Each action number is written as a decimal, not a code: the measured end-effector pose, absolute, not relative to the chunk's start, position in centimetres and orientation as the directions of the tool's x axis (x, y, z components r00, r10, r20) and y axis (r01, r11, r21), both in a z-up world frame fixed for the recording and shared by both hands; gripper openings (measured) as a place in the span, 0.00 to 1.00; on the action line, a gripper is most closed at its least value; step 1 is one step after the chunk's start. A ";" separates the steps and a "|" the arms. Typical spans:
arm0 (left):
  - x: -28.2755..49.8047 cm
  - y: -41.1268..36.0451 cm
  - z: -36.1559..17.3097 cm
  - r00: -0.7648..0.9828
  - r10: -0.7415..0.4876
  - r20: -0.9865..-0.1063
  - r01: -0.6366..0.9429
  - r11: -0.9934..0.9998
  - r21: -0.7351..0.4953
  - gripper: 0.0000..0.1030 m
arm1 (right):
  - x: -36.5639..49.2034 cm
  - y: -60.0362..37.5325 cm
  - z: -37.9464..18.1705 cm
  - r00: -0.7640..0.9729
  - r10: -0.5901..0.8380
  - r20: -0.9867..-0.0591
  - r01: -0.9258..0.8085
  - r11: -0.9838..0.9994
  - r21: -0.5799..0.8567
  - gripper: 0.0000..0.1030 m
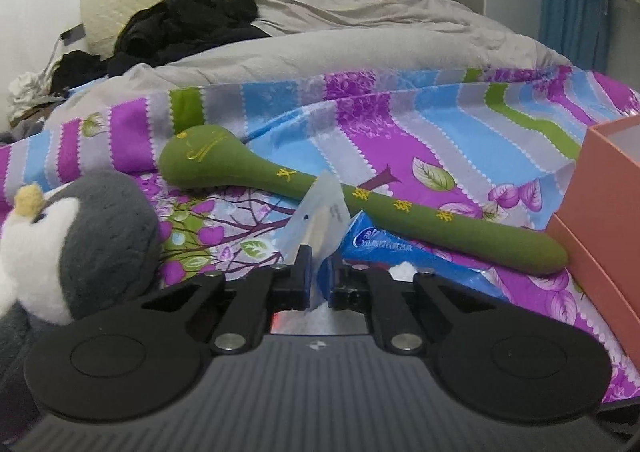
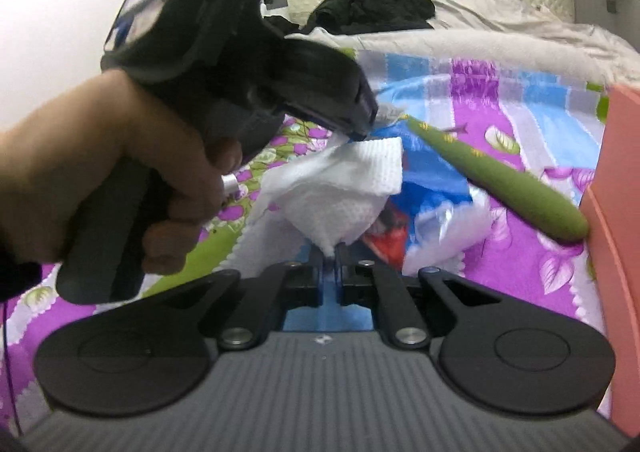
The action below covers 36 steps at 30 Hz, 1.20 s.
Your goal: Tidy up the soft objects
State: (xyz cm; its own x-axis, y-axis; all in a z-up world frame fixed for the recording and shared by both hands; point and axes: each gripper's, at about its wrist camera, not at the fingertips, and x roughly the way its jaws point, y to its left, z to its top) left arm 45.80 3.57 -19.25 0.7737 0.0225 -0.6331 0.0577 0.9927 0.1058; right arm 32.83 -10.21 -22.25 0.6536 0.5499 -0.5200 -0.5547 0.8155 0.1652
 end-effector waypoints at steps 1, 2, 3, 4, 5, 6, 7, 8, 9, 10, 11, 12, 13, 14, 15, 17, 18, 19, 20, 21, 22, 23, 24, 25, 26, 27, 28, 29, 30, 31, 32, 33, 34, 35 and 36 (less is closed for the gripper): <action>45.6 3.7 -19.0 0.776 0.022 -0.631 0.050 0.994 0.096 0.07 | 32.7 -10.2 -21.9 0.656 0.550 -0.516 -0.560 0.814 0.156 0.08; 45.2 4.0 -18.8 0.778 0.025 -0.628 0.037 0.996 0.085 0.05 | 32.5 -10.3 -21.7 0.657 0.550 -0.516 -0.562 0.813 0.152 0.08; 44.9 4.2 -18.5 0.780 0.033 -0.625 0.023 0.996 0.081 0.05 | 32.4 -10.4 -21.4 0.655 0.550 -0.518 -0.562 0.813 0.153 0.08; 44.4 4.4 -18.1 0.781 0.037 -0.623 0.010 0.997 0.071 0.05 | 32.3 -10.5 -21.2 0.653 0.551 -0.519 -0.561 0.813 0.157 0.08; 43.9 4.6 -17.8 0.783 0.036 -0.621 -0.002 0.998 0.055 0.04 | 32.1 -10.6 -21.1 0.653 0.549 -0.522 -0.558 0.815 0.157 0.08; 43.4 4.8 -17.4 0.784 0.035 -0.620 -0.010 0.999 0.043 0.04 | 31.9 -10.8 -20.9 0.653 0.544 -0.526 -0.557 0.816 0.153 0.08; 42.7 4.8 -17.1 0.787 0.037 -0.616 -0.017 0.999 0.037 0.04 | 31.5 -11.0 -20.7 0.653 0.541 -0.530 -0.556 0.818 0.149 0.08; 41.9 4.9 -16.8 0.791 0.040 -0.610 -0.022 0.999 0.037 0.04 | 31.2 -11.1 -20.6 0.651 0.539 -0.535 -0.557 0.818 0.147 0.08; 41.1 4.9 -16.5 0.795 0.046 -0.604 -0.027 0.999 0.040 0.04 | 30.9 -11.3 -20.5 0.648 0.538 -0.539 -0.556 0.818 0.149 0.08; 40.3 5.0 -16.2 0.799 0.052 -0.599 -0.034 0.999 0.041 0.04 | 30.5 -11.5 -20.3 0.648 0.536 -0.541 -0.554 0.819 0.148 0.08; 39.5 5.1 -16.0 0.799 0.054 -0.600 -0.040 0.999 0.037 0.04 | 29.9 -11.6 -20.1 0.651 0.530 -0.543 -0.551 0.822 0.141 0.08; 38.6 5.3 -15.9 0.795 0.051 -0.604 -0.044 0.999 0.027 0.03 | 29.5 -11.7 -19.9 0.656 0.522 -0.544 -0.547 0.827 0.134 0.08; 37.8 5.4 -15.7 0.796 0.048 -0.603 -0.046 0.999 0.020 0.03 | 29.0 -11.8 -19.7 0.662 0.515 -0.545 -0.540 0.832 0.130 0.08; 36.8 5.4 -15.5 0.799 0.054 -0.599 -0.049 0.999 0.024 0.03 | 28.5 -11.9 -19.5 0.667 0.508 -0.545 -0.534 0.836 0.126 0.08; 35.9 5.4 -15.3 0.801 0.063 -0.595 -0.055 0.998 0.033 0.03 | 28.1 -11.9 -19.4 0.670 0.503 -0.545 -0.533 0.838 0.118 0.08; 34.0 5.6 -15.0 0.803 0.060 -0.593 -0.062 0.998 0.018 0.03 | 26.9 -12.2 -19.2 0.668 0.500 -0.551 -0.531 0.839 0.118 0.08; 33.2 5.6 -14.9 0.802 0.047 -0.596 -0.060 0.998 -0.002 0.03 | 26.3 -12.4 -19.1 0.664 0.499 -0.557 -0.530 0.840 0.120 0.08; 32.3 5.6 -14.9 0.800 0.034 -0.600 -0.053 0.999 -0.014 0.03 | 25.7 -12.5 -19.1 0.663 0.495 -0.561 -0.527 0.841 0.119 0.08; 31.3 5.6 -14.8 0.799 0.033 -0.601 -0.051 0.999 -0.012 0.03 | 25.0 -12.6 -19.0 0.663 0.492 -0.564 -0.526 0.842 0.116 0.08; 30.4 5.4 -14.8 0.799 0.041 -0.599 -0.058 0.998 -0.008 0.03 | 24.4 -12.9 -19.0 0.660 0.489 -0.570 -0.526 0.843 0.114 0.08; 29.4 5.4 -14.8 0.799 0.043 -0.599 -0.065 0.998 -0.015 0.03 | 23.9 -13.1 -19.0 0.658 0.484 -0.577 -0.523 0.845 0.112 0.08; 28.5 5.5 -14.7 0.800 0.036 -0.600 -0.068 0.997 -0.031 0.03 | 23.4 -13.4 -18.9 0.657 0.479 -0.582 -0.520 0.847 0.109 0.08; 27.7 5.4 -14.7 0.800 0.028 -0.600 -0.069 0.997 -0.046 0.03 | 22.9 -13.6 -18.9 0.656 0.475 -0.587 -0.517 0.849 0.108 0.08; 26.7 5.4 -14.8 0.798 0.020 -0.602 -0.070 0.996 -0.060 0.03 | 22.4 -13.9 -18.8 0.654 0.470 -0.593 -0.514 0.851 0.107 0.08; 25.9 5.3 -14.8 0.793 0.012 -0.609 -0.066 0.996 -0.067 0.03 | 22.0 -14.2 -18.8 0.653 0.463 -0.599 -0.510 0.854 0.105 0.08; 25.0 5.1 -14.9 0.788 0.003 -0.615 -0.057 0.996 -0.069 0.03 | 21.5 -14.4 -18.7 0.652 0.457 -0.605 -0.508 0.856 0.100 0.08; 24.0 4.8 -14.9 0.784 -0.003 -0.621 -0.049 0.997 -0.066 0.03 | 21.1 -14.6 -18.6 0.652 0.449 -0.611 -0.505 0.858 0.092 0.08; 23.1 4.7 -14.9 0.782 -0.006 -0.624 -0.047 0.997 -0.069 0.03 | 20.6 -14.9 -18.5 0.652 0.438 -0.619 -0.503 0.861 0.079 0.08; 22.1 4.5 -15.0 0.778 -0.013 -0.628 -0.046 0.996 -0.077 0.03 | 20.2 -15.2 -18.4 0.650 0.432 -0.625 -0.502 0.862 0.073 0.08; 21.2 4.4 -15.1 0.774 -0.021 -0.633 -0.044 0.995 -0.086 0.03 | 19.7 -15.5 -18.3 0.650 0.425 -0.630 -0.499 0.864 0.068 0.08; 20.4 4.5 -15.1 0.770 -0.025 -0.638 -0.050 0.994 -0.099 0.03 | 19.3 -15.8 -18.3 0.646 0.416 -0.641 -0.494 0.867 0.064 0.08; 19.6 4.5 -15.2 0.766 -0.034 -0.642 -0.057 0.991 -0.121 0.03 | 19.1 -16.0 -18.3 0.640 0.409 -0.650 -0.491 0.869 0.062 0.08; 18.8 4.7 -15.3 0.763 -0.050 -0.645 -0.059 0.988 -0.145 0.03 | 18.7 -16.2 -18.3 0.637 0.401 -0.658 -0.488 0.871 0.059 0.09; 18.2 4.9 -15.5 0.762 -0.058 -0.645 -0.064 0.984 -0.164 0.03 | 18.3 -16.5 -18.4 0.634 0.393 -0.666 -0.484 0.873 0.055 0.09; 17.7 5.1 -15.7 0.758 -0.064 -0.649 -0.074 0.980 -0.184 0.03 | 17.9 -16.7 -18.5 0.629 0.384 -0.676 -0.481 0.876 0.050 0.09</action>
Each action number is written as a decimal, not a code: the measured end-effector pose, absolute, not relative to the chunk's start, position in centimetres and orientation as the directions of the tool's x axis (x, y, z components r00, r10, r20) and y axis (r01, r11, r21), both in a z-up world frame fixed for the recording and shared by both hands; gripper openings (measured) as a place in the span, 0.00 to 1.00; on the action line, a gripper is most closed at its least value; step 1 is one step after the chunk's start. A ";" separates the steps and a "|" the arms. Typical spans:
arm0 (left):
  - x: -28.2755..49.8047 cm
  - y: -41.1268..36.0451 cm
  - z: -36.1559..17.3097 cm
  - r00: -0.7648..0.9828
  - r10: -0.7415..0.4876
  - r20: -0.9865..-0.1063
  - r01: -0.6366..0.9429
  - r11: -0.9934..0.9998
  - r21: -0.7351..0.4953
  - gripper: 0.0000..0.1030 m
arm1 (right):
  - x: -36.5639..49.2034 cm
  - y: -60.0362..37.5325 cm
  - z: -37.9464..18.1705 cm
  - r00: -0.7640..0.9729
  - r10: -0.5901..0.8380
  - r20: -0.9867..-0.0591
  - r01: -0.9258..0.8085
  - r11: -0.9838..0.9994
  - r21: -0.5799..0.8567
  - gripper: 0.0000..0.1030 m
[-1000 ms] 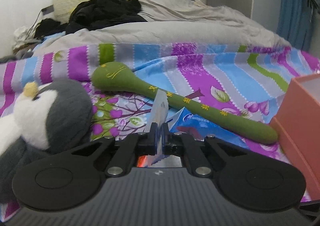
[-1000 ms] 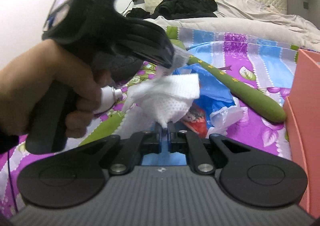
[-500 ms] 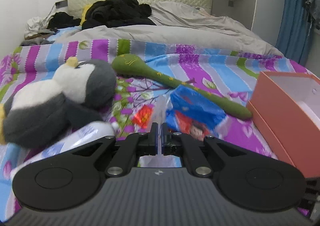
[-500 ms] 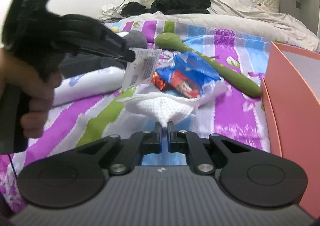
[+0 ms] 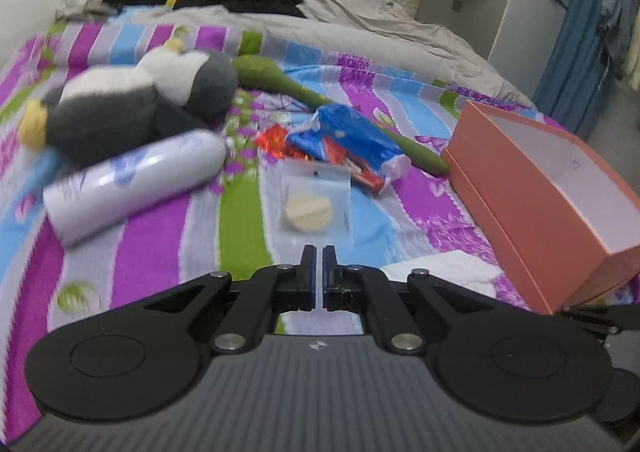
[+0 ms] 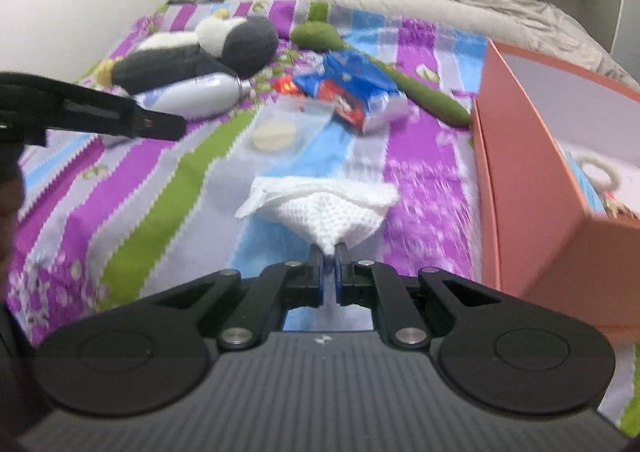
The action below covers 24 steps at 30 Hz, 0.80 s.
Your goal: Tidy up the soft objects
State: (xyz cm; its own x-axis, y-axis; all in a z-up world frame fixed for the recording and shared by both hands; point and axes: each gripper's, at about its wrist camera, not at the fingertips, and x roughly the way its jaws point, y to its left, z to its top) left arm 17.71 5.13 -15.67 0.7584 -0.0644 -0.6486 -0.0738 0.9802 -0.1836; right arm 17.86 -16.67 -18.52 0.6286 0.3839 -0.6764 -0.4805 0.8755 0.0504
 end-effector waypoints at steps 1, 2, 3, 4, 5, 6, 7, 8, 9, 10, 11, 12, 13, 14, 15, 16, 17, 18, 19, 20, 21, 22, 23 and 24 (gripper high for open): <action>17.4 5.4 -15.9 0.754 -0.075 -0.652 -0.078 0.976 -0.203 0.03 | 17.5 -16.9 -18.7 0.625 0.375 -0.685 -0.475 0.879 0.048 0.09; 17.2 5.6 -16.2 0.752 -0.086 -0.654 -0.079 0.973 -0.218 0.03 | 17.1 -17.1 -18.8 0.621 0.372 -0.690 -0.470 0.881 0.052 0.10; 17.2 5.8 -16.4 0.752 -0.089 -0.653 -0.081 0.971 -0.226 0.04 | 16.7 -17.3 -18.9 0.618 0.371 -0.693 -0.464 0.884 0.059 0.10; 17.1 5.9 -16.7 0.753 -0.093 -0.651 -0.084 0.968 -0.235 0.04 | 16.6 -17.4 -19.0 0.617 0.370 -0.695 -0.458 0.887 0.065 0.10; 17.3 6.1 -17.0 0.751 -0.100 -0.652 -0.082 0.967 -0.243 0.04 | 16.4 -17.3 -19.2 0.619 0.362 -0.697 -0.451 0.890 0.061 0.11; 17.6 6.2 -17.2 0.747 -0.105 -0.656 -0.084 0.965 -0.250 0.04 | 16.4 -17.1 -19.5 0.620 0.349 -0.702 -0.447 0.893 0.050 0.11; 17.9 6.3 -17.5 0.746 -0.106 -0.657 -0.089 0.962 -0.257 0.04 | 16.3 -16.9 -19.7 0.619 0.338 -0.709 -0.442 0.896 0.041 0.13; 18.1 6.3 -17.6 0.747 -0.111 -0.655 -0.089 0.960 -0.264 0.04 | 16.3 -16.8 -19.8 0.613 0.332 -0.717 -0.435 0.899 0.044 0.15; 18.5 6.3 -17.8 0.746 -0.118 -0.655 -0.086 0.959 -0.271 0.04 | 16.3 -16.9 -19.8 0.605 0.336 -0.722 -0.432 0.900 0.056 0.20; 18.9 6.4 -17.9 0.744 -0.126 -0.656 -0.083 0.957 -0.277 0.04 | 16.4 -17.0 -19.8 0.596 0.343 -0.727 -0.430 0.900 0.072 0.32; 19.4 6.4 -18.1 0.742 -0.130 -0.658 -0.082 0.956 -0.281 0.04 | 16.4 -17.1 -19.7 0.589 0.348 -0.729 -0.426 0.901 0.086 0.40; 19.8 6.5 -18.2 0.742 -0.131 -0.657 -0.080 0.956 -0.282 0.05 | 16.4 -17.2 -19.5 0.592 0.346 -0.728 -0.418 0.904 0.090 0.42; 20.2 6.5 -18.3 0.743 -0.133 -0.656 -0.078 0.956 -0.283 0.08 | 16.3 -17.2 -19.3 0.600 0.342 -0.723 -0.413 0.907 0.087 0.44; 20.8 6.5 -18.4 0.741 -0.134 -0.658 -0.080 0.955 -0.284 0.17 | 16.2 -17.3 -19.0 0.611 0.338 -0.716 -0.410 0.909 0.080 0.44; 21.3 6.5 -18.6 0.741 -0.134 -0.658 -0.081 0.955 -0.286 0.23 | 16.2 -17.4 -18.8 0.617 0.333 -0.713 -0.406 0.911 0.074 0.44; 21.8 6.5 -18.7 0.743 -0.133 -0.656 -0.082 0.955 -0.286 0.38 | 16.2 -17.5 -18.6 0.623 0.327 -0.711 -0.396 0.915 0.074 0.44; 22.5 6.5 -18.8 0.748 -0.130 -0.651 -0.080 0.956 -0.283 0.45 | 16.4 -17.7 -18.5 0.626 0.327 -0.708 -0.386 0.919 0.083 0.44; 23.0 6.4 -18.9 0.752 -0.130 -0.646 -0.075 0.957 -0.280 0.45 | 16.6 -17.9 -18.4 0.626 0.336 -0.704 -0.382 0.919 0.098 0.45; 23.6 6.3 -19.0 0.754 -0.132 -0.644 -0.068 0.959 -0.275 0.46 | 16.9 -18.1 -18.3 0.623 0.348 -0.700 -0.381 0.917 0.117 0.45; 24.4 6.2 -19.2 0.752 -0.133 -0.645 -0.062 0.961 -0.270 0.48 | 17.3 -18.2 -18.3 0.620 0.361 -0.697 -0.380 0.915 0.136 0.45; 25.2 6.1 -19.4 0.750 -0.132 -0.648 -0.058 0.963 -0.264 0.50 | 17.7 -18.2 -18.3 0.619 0.370 -0.693 -0.378 0.914 0.150 0.45; 25.9 6.0 -19.6 0.750 -0.127 -0.650 -0.056 0.966 -0.254 0.53 | 18.1 -18.1 -18.4 0.619 0.373 -0.691 -0.377 0.913 0.156 0.45; 26.6 5.9 -19.7 0.750 -0.119 -0.651 -0.055 0.969 -0.241 0.56 | 18.6 -18.0 -18.5 0.619 0.375 -0.690 -0.378 0.913 0.156 0.45; 27.4 5.8 -20.0 0.750 -0.110 -0.653 -0.053 0.973 -0.225 0.58 | 18.9 -17.9 -18.6 0.618 0.373 -0.692 -0.379 0.912 0.154 0.46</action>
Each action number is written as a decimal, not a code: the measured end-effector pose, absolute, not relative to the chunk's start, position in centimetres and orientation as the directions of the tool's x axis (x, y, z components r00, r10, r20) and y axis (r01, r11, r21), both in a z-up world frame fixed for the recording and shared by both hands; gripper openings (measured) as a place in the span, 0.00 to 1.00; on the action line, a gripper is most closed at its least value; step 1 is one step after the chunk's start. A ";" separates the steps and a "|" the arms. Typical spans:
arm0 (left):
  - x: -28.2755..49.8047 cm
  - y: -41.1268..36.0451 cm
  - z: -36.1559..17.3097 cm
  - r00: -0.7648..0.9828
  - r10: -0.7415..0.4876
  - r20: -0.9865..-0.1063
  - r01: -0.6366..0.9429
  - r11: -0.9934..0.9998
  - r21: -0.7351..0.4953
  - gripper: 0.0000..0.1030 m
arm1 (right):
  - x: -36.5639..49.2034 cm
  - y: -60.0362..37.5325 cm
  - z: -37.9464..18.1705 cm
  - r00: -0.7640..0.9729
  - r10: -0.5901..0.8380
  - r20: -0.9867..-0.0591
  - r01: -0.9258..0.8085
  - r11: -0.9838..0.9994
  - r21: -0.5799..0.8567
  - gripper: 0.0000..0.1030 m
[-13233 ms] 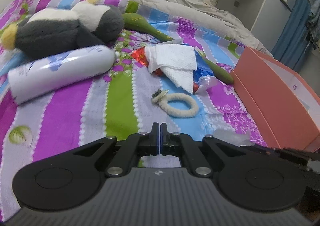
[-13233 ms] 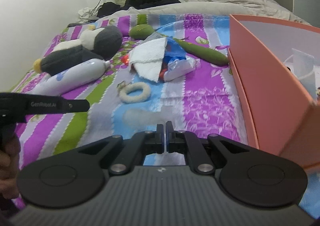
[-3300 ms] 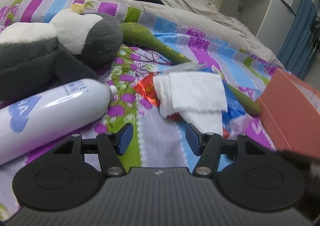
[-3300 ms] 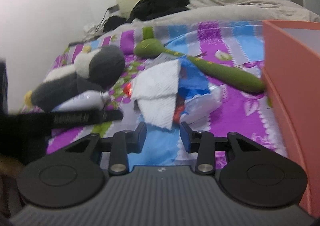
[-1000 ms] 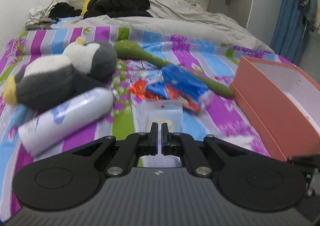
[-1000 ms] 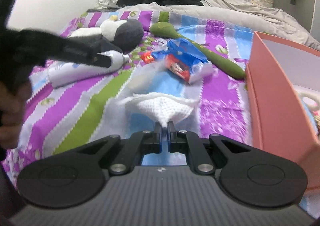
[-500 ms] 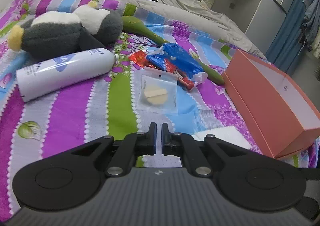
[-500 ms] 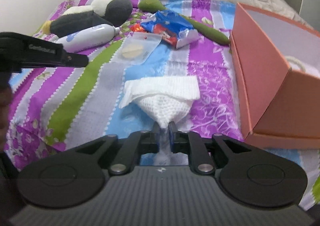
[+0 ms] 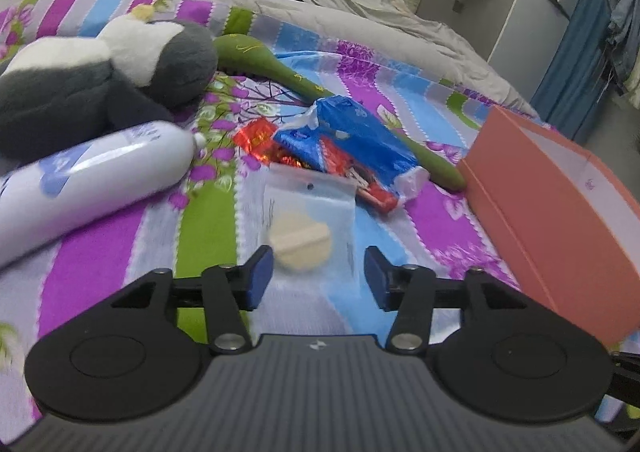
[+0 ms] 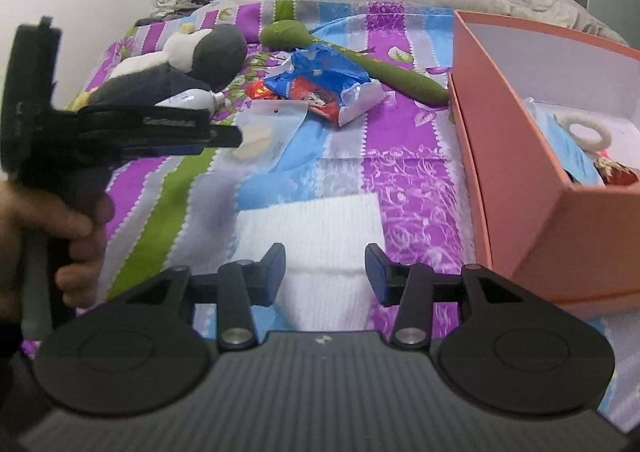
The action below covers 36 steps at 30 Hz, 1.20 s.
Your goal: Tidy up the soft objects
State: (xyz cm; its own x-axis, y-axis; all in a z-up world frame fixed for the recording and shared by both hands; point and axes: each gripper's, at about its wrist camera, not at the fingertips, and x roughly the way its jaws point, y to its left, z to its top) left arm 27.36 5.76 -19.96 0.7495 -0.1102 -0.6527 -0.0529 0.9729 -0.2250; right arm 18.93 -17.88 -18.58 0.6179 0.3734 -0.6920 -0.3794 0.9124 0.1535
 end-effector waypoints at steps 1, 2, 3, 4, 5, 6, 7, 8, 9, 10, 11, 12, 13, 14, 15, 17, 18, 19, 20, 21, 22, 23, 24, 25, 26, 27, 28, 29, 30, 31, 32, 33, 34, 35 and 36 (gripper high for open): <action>27.9 5.7 -20.2 0.749 -0.103 -0.655 -0.051 0.976 -0.212 0.59 | 19.4 -17.7 -18.7 0.617 0.371 -0.694 -0.381 0.913 0.148 0.49; 28.6 5.6 -20.5 0.747 -0.097 -0.658 -0.049 0.979 -0.199 0.60 | 19.7 -17.5 -18.9 0.616 0.369 -0.696 -0.383 0.912 0.144 0.53; 29.2 5.5 -20.8 0.744 -0.088 -0.663 -0.048 0.982 -0.184 0.60 | 20.1 -17.4 -19.0 0.616 0.369 -0.696 -0.386 0.912 0.141 0.55; 29.8 5.4 -21.2 0.741 -0.080 -0.667 -0.047 0.984 -0.169 0.61 | 20.4 -17.3 -19.2 0.616 0.372 -0.695 -0.390 0.910 0.142 0.55; 30.3 5.3 -21.5 0.736 -0.074 -0.672 -0.044 0.987 -0.157 0.61 | 20.6 -17.2 -19.3 0.613 0.380 -0.693 -0.395 0.907 0.148 0.55; 30.7 5.2 -21.9 0.732 -0.068 -0.678 -0.042 0.989 -0.145 0.61 | 20.9 -17.1 -19.5 0.608 0.393 -0.690 -0.403 0.901 0.158 0.55; 31.2 5.1 -22.4 0.726 -0.060 -0.685 -0.041 0.991 -0.131 0.61 | 21.1 -17.0 -19.7 0.602 0.405 -0.688 -0.414 0.895 0.164 0.55; 31.5 4.9 -22.8 0.722 -0.050 -0.690 -0.040 0.993 -0.113 0.61 | 21.4 -16.8 -19.9 0.600 0.406 -0.689 -0.420 0.893 0.161 0.55; 31.8 4.8 -23.2 0.721 -0.039 -0.691 -0.037 0.995 -0.095 0.61 | 21.6 -16.6 -20.2 0.599 0.397 -0.695 -0.420 0.895 0.149 0.55; 31.9 4.7 -23.5 0.723 -0.032 -0.690 -0.032 0.996 -0.080 0.61 | 21.8 -16.4 -20.6 0.598 0.386 -0.703 -0.419 0.898 0.137 0.55; 31.9 4.6 -23.8 0.726 -0.031 -0.687 -0.027 0.997 -0.074 0.61 | 22.1 -16.3 -21.0 0.593 0.377 -0.712 -0.419 0.899 0.127 0.55; 32.0 4.6 -23.9 0.728 -0.032 -0.685 -0.024 0.997 -0.072 0.61 | 22.3 -16.2 -21.5 0.587 0.370 -0.720 -0.418 0.900 0.121 0.55; 32.1 4.6 -24.1 0.727 -0.032 -0.686 -0.024 0.997 -0.071 0.61 | 22.4 -16.1 -21.8 0.587 0.367 -0.722 -0.420 0.900 0.116 0.57; 32.1 4.5 -24.2 0.725 -0.031 -0.688 -0.024 0.997 -0.070 0.60 | 22.4 -16.1 -22.0 0.591 0.368 -0.718 -0.425 0.898 0.111 0.57; 32.1 4.5 -24.3 0.724 -0.031 -0.689 -0.025 0.997 -0.071 0.60 | 22.4 -15.9 -22.1 0.591 0.368 -0.718 -0.436 0.895 0.099 0.57; 32.1 4.4 -24.4 0.725 -0.030 -0.688 -0.024 0.997 -0.069 0.58 | 22.2 -15.3 -22.3 0.595 0.351 -0.723 -0.459 0.887 0.052 0.58; 32.1 4.3 -24.4 0.725 -0.030 -0.688 -0.023 0.997 -0.068 0.57 | 22.2 -15.0 -22.3 0.598 0.344 -0.724 -0.468 0.883 0.033 0.58; 32.0 4.3 -24.3 0.726 -0.028 -0.687 -0.025 0.997 -0.067 0.55 | 22.1 -15.0 -22.3 0.600 0.342 -0.723 -0.472 0.881 0.025 0.57; 31.9 4.2 -24.3 0.727 -0.024 -0.686 -0.027 0.998 -0.064 0.53 | 22.1 -15.0 -22.4 0.601 0.342 -0.723 -0.471 0.882 0.026 0.57; 31.8 4.1 -24.3 0.728 -0.021 -0.685 -0.028 0.998 -0.061 0.52 | 22.2 -15.1 -22.4 0.600 0.344 -0.722 -0.468 0.883 0.032 0.56; 31.8 4.0 -24.3 0.729 -0.020 -0.684 -0.029 0.998 -0.060 0.51 | 22.2 -15.1 -22.4 0.601 0.346 -0.721 -0.467 0.883 0.034 0.55; 31.7 4.0 -24.2 0.729 -0.021 -0.684 -0.031 0.998 -0.063 0.50 | 22.2 -15.1 -22.4 0.602 0.345 -0.720 -0.467 0.884 0.034 0.53; 31.7 4.1 -24.2 0.729 -0.023 -0.685 -0.033 0.997 -0.068 0.49 | 22.1 -15.1 -22.4 0.603 0.345 -0.719 -0.468 0.883 0.031 0.51; 31.6 4.1 -24.1 0.728 -0.025 -0.685 -0.035 0.997 -0.074 0.48 | 22.1 -15.1 -22.4 0.603 0.346 -0.719 -0.470 0.882 0.030 0.47; 31.5 4.3 -24.0 0.729 -0.028 -0.684 -0.041 0.996 -0.085 0.45 | 22.0 -15.0 -22.3 0.600 0.352 -0.719 -0.476 0.879 0.032 0.42; 31.4 4.4 -23.9 0.729 -0.033 -0.684 -0.047 0.994 -0.098 0.44 | 21.9 -15.0 -22.3 0.599 0.352 -0.720 -0.482 0.876 0.028 0.38; 31.3 4.5 -23.7 0.731 -0.038 -0.681 -0.051 0.993 -0.111 0.41 | 21.9 -14.9 -22.2 0.597 0.351 -0.721 -0.486 0.873 0.023 0.32; 31.1 4.5 -23.6 0.732 -0.040 -0.680 -0.053 0.992 -0.116 0.38 | 21.8 -14.9 -22.2 0.595 0.351 -0.723 -0.490 0.872 0.020 0.25; 31.0 4.5 -23.4 0.733 -0.041 -0.679 -0.055 0.991 -0.118 0.35 | 21.8 -15.0 -22.1 0.588 0.357 -0.726 -0.495 0.869 0.026 0.23; 30.8 4.5 -23.2 0.734 -0.042 -0.678 -0.055 0.991 -0.120 0.33 | 21.8 -15.0 -22.1 0.585 0.358 -0.728 -0.498 0.867 0.026 0.18; 30.7 4.5 -23.0 0.733 -0.042 -0.678 -0.055 0.991 -0.120 0.30 | 21.7 -14.9 -22.0 0.582 0.358 -0.730 -0.503 0.864 0.022 0.13; 30.5 4.5 -22.8 0.733 -0.042 -0.678 -0.057 0.991 -0.123 0.28 | 21.5 -14.8 -22.0 0.581 0.354 -0.733 -0.508 0.861 0.013 0.11; 30.3 4.5 -22.7 0.734 -0.042 -0.678 -0.059 0.990 -0.126 0.26 | 21.4 -14.7 -22.0 0.581 0.352 -0.734 -0.513 0.858 0.006 0.08; 30.0 4.5 -22.5 0.735 -0.043 -0.677 -0.062 0.990 -0.130 0.24 | 21.3 -14.6 -21.9 0.580 0.352 -0.734 -0.515 0.857 0.004 0.07; 29.7 4.5 -22.3 0.736 -0.044 -0.676 -0.064 0.989 -0.134 0.23 | 21.2 -14.7 -21.7 0.581 0.354 -0.732 -0.512 0.859 0.010 0.07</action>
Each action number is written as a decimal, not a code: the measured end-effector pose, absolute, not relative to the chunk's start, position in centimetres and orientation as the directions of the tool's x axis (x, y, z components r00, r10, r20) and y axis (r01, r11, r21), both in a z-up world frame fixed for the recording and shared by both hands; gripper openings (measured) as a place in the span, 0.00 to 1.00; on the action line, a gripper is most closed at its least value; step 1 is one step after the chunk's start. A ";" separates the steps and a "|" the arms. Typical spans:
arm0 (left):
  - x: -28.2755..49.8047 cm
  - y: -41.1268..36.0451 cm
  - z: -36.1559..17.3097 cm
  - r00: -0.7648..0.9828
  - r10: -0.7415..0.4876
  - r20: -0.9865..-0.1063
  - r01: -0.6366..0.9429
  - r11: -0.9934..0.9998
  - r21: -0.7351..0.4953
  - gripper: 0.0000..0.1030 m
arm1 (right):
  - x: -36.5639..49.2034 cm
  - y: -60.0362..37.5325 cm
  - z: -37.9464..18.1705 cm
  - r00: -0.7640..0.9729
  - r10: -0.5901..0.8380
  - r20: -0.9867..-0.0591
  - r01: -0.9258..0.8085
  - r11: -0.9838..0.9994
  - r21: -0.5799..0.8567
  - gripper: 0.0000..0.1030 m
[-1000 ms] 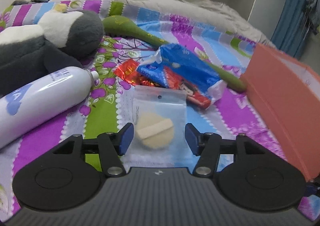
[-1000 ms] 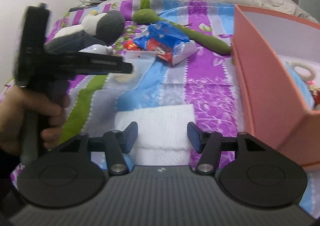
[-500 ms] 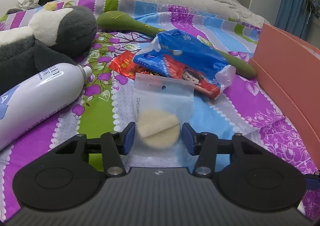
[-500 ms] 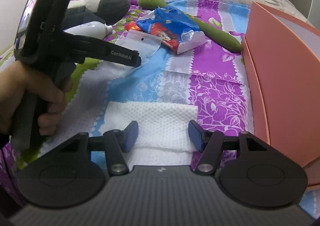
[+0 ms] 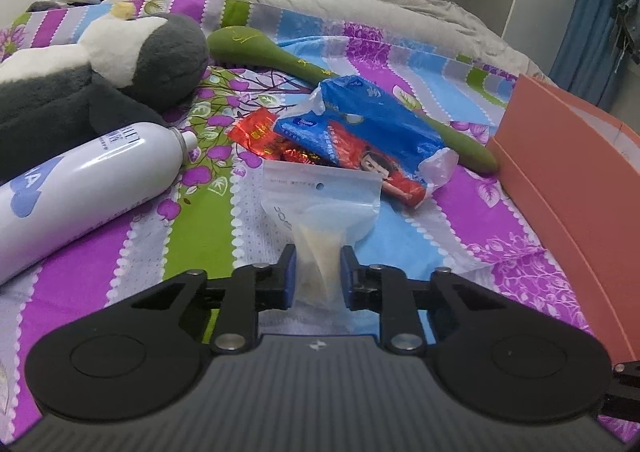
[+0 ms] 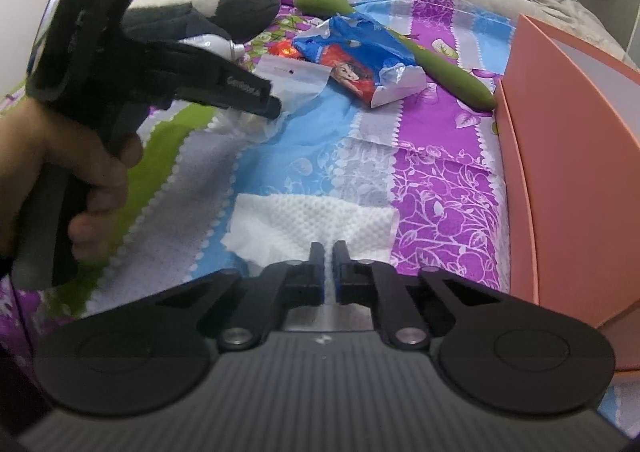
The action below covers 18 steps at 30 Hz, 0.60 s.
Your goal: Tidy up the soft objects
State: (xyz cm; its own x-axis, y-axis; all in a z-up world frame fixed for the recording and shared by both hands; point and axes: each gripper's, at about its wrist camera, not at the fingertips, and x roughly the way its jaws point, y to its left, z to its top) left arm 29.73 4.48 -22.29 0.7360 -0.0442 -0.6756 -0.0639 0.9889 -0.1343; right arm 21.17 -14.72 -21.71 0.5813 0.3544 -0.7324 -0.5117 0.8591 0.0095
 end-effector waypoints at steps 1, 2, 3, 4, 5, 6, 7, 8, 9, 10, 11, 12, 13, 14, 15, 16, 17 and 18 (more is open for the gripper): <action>29.4 4.5 -22.1 0.736 -0.050 -0.675 -0.063 0.988 -0.143 0.22 | 21.1 -14.9 -21.6 0.580 0.359 -0.731 -0.507 0.862 0.021 0.07; 29.1 4.5 -22.0 0.733 -0.065 -0.677 -0.063 0.985 -0.162 0.20 | 21.1 -15.0 -21.4 0.579 0.364 -0.730 -0.502 0.864 0.032 0.07; 28.8 4.5 -21.9 0.731 -0.077 -0.679 -0.062 0.982 -0.178 0.20 | 21.1 -15.2 -21.3 0.584 0.367 -0.724 -0.498 0.867 0.038 0.07; 28.4 4.4 -21.7 0.732 -0.081 -0.677 -0.063 0.981 -0.185 0.20 | 21.1 -15.4 -21.2 0.589 0.367 -0.720 -0.495 0.868 0.038 0.07; 27.9 4.2 -21.6 0.736 -0.078 -0.673 -0.063 0.981 -0.183 0.20 | 21.2 -15.6 -21.2 0.590 0.366 -0.719 -0.492 0.870 0.039 0.07; 27.4 4.0 -21.4 0.739 -0.076 -0.670 -0.064 0.981 -0.181 0.19 | 21.3 -15.8 -21.1 0.592 0.367 -0.718 -0.484 0.874 0.047 0.07; 27.0 3.9 -21.2 0.741 -0.078 -0.667 -0.065 0.980 -0.187 0.19 | 21.2 -16.1 -20.9 0.593 0.370 -0.715 -0.479 0.876 0.057 0.07; 26.6 3.9 -21.0 0.741 -0.084 -0.666 -0.065 0.978 -0.196 0.19 | 21.2 -16.3 -20.7 0.596 0.371 -0.713 -0.474 0.878 0.061 0.07; 26.3 3.9 -20.8 0.741 -0.092 -0.665 -0.062 0.977 -0.204 0.19 | 21.0 -16.4 -20.4 0.602 0.367 -0.709 -0.470 0.881 0.058 0.07; 26.0 3.8 -20.7 0.740 -0.097 -0.665 -0.061 0.976 -0.210 0.19 | 20.9 -16.6 -20.2 0.609 0.364 -0.705 -0.466 0.883 0.053 0.07; 25.6 3.8 -20.5 0.739 -0.101 -0.667 -0.062 0.974 -0.217 0.19 | 20.7 -16.7 -19.9 0.615 0.363 -0.701 -0.462 0.885 0.053 0.07; 25.3 3.8 -20.4 0.736 -0.109 -0.668 -0.062 0.972 -0.227 0.19 | 20.6 -16.9 -19.6 0.619 0.363 -0.696 -0.460 0.886 0.054 0.07; 24.8 3.7 -20.2 0.733 -0.118 -0.670 -0.061 0.970 -0.237 0.19 | 20.4 -16.9 -19.3 0.623 0.363 -0.693 -0.458 0.887 0.053 0.07; 24.4 3.6 -20.0 0.733 -0.122 -0.669 -0.059 0.969 -0.241 0.19 | 20.2 -17.0 -19.1 0.629 0.362 -0.688 -0.458 0.888 0.048 0.07; 23.9 3.5 -19.8 0.734 -0.120 -0.668 -0.058 0.970 -0.238 0.19 | 19.9 -17.0 -18.8 0.635 0.361 -0.683 -0.458 0.888 0.043 0.07; 23.5 3.4 -19.6 0.735 -0.117 -0.668 -0.059 0.970 -0.234 0.19 | 19.7 -17.0 -18.5 0.642 0.357 -0.679 -0.455 0.890 0.038 0.07; 23.0 3.3 -19.3 0.735 -0.117 -0.668 -0.063 0.969 -0.238 0.19 | 19.5 -17.0 -18.3 0.647 0.354 -0.676 -0.451 0.892 0.035 0.07; 22.6 3.4 -19.1 0.735 -0.120 -0.668 -0.066 0.967 -0.245 0.19 | 19.3 -17.1 -18.1 0.649 0.354 -0.673 -0.450 0.892 0.035 0.07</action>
State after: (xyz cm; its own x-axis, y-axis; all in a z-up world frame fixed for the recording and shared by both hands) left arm 22.56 3.35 -19.10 0.7347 -0.1195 -0.6678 -0.0655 0.9673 -0.2452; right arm 19.27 -17.08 -18.05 0.6490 0.3541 -0.6733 -0.4501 0.8923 0.0354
